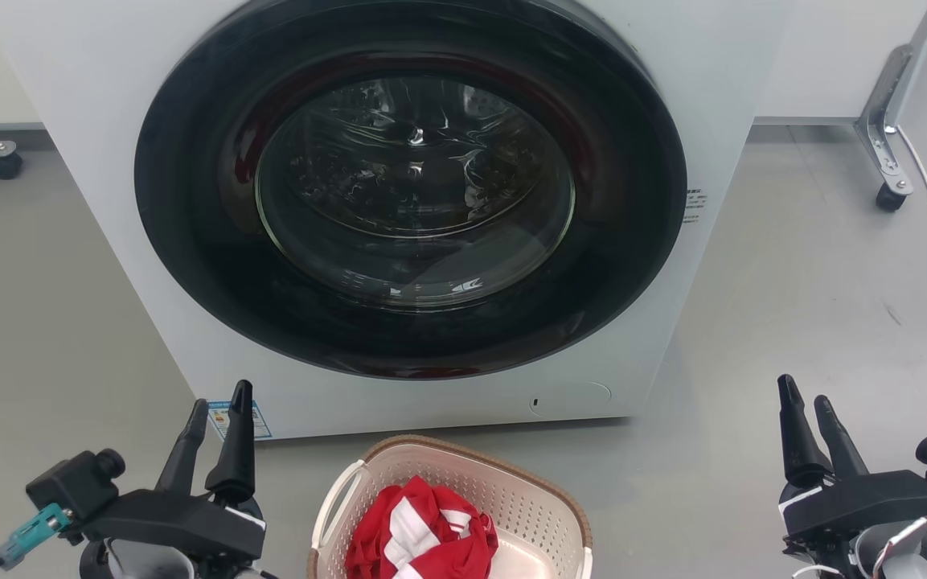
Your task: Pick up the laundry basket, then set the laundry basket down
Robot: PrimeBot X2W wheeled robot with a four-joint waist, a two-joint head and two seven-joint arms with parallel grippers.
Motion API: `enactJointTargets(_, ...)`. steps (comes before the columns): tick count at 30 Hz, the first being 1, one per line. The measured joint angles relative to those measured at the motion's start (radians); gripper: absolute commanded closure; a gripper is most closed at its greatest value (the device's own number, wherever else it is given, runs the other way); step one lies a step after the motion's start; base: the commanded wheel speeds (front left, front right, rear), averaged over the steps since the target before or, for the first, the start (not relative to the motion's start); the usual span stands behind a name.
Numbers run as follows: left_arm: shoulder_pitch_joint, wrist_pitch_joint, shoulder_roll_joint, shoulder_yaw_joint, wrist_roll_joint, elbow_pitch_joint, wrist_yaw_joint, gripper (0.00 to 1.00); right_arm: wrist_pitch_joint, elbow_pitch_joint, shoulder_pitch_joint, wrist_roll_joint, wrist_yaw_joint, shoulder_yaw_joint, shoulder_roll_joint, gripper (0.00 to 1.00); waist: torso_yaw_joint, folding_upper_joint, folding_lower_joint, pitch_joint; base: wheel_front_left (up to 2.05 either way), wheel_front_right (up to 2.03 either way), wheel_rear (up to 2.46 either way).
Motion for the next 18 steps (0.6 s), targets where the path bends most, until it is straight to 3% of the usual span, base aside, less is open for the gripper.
enactJointTargets(18,-0.01,-0.052,0.029,-0.094,0.207,0.004,0.043,0.0,-0.054,0.008,-0.008,-0.246,-0.052,0.066,-0.023,0.0,-0.003,0.0001,0.0,0.006,0.0,0.0,0.0)
